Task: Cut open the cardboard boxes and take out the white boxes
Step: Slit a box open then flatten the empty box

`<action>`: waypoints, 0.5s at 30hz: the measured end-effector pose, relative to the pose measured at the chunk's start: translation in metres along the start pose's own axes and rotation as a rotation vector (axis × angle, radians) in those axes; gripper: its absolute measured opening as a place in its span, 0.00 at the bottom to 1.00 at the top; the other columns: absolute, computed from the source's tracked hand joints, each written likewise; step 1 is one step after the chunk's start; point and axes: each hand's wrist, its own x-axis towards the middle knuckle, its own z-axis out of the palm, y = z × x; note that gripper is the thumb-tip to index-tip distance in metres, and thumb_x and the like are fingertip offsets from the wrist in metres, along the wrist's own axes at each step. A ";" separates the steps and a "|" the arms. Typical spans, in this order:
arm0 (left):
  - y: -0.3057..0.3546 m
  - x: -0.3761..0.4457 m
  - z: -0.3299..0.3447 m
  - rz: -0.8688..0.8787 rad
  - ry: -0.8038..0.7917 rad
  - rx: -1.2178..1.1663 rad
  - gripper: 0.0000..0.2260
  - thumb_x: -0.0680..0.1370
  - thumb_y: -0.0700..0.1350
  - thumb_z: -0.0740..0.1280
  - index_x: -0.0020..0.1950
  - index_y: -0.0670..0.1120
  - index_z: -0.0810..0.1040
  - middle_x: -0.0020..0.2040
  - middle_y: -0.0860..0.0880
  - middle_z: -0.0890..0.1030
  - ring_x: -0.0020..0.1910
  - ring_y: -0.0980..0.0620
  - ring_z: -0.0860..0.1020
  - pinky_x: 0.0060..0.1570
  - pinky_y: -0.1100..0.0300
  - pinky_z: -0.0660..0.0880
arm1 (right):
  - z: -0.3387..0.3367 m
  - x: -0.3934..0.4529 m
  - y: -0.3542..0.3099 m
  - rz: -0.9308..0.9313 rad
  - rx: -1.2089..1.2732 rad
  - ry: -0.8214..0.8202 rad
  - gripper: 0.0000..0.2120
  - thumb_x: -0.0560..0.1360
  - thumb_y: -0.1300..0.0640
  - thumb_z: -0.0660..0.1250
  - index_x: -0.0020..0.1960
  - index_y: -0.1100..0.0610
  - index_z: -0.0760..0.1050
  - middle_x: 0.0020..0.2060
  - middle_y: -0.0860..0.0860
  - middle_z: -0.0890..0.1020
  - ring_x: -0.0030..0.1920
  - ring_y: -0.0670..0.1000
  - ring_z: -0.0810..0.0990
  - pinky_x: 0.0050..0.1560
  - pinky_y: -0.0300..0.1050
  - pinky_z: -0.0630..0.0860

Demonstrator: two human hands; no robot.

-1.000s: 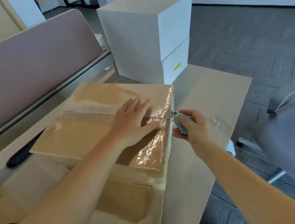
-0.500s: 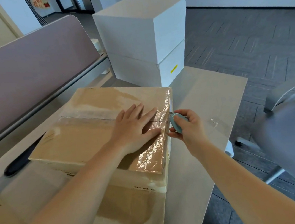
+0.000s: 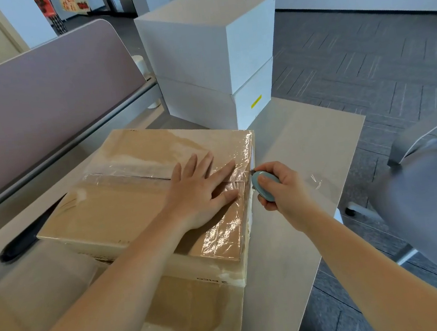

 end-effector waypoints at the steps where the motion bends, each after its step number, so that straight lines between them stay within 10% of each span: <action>1: 0.000 0.000 0.000 -0.002 0.002 0.000 0.26 0.77 0.65 0.46 0.73 0.64 0.43 0.77 0.51 0.41 0.76 0.47 0.40 0.72 0.48 0.40 | 0.000 -0.001 -0.001 -0.002 -0.004 -0.002 0.11 0.78 0.64 0.57 0.43 0.51 0.72 0.35 0.51 0.73 0.30 0.48 0.71 0.34 0.41 0.72; 15: 0.001 0.001 -0.001 -0.001 0.006 -0.020 0.26 0.77 0.64 0.47 0.74 0.64 0.43 0.77 0.51 0.42 0.76 0.47 0.40 0.72 0.48 0.40 | 0.005 -0.028 0.005 0.044 -0.006 -0.123 0.11 0.77 0.66 0.59 0.41 0.53 0.73 0.36 0.53 0.72 0.30 0.49 0.69 0.28 0.36 0.69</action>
